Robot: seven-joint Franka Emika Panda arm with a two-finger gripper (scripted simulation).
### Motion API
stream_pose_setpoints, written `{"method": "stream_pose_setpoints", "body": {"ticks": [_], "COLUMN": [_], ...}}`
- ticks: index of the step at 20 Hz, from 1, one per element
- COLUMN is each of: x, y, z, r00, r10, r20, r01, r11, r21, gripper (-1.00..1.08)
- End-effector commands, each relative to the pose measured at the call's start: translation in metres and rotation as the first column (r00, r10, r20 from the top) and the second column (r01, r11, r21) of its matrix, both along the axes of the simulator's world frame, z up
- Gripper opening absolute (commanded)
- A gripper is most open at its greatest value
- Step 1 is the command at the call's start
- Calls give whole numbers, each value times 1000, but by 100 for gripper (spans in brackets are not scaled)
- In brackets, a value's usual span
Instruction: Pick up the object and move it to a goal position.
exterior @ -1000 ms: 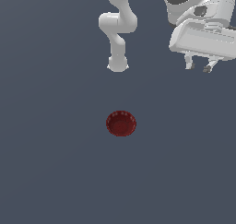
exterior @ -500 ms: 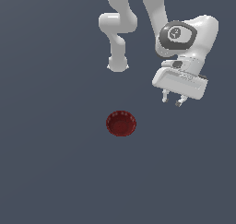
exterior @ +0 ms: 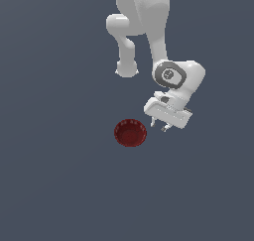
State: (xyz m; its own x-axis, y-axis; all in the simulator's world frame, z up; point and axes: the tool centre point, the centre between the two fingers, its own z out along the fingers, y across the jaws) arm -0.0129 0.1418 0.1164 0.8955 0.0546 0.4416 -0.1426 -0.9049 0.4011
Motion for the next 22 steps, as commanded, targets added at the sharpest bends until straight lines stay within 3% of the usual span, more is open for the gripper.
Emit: {"method": "stream_pose_setpoints", "body": {"ticks": [1, 8, 22], "x": [-4, -13, -16], "y": [-14, -36, -43], "z": [-21, -52, -59], "r00": [1000, 997, 996], "r10": [-21, -53, -68], "r20": [-20, -52, -55], "r01": [20, 51, 66], "r11": [1000, 998, 997], "r21": [-15, -34, -38], "gripper": [28, 28, 28]}}
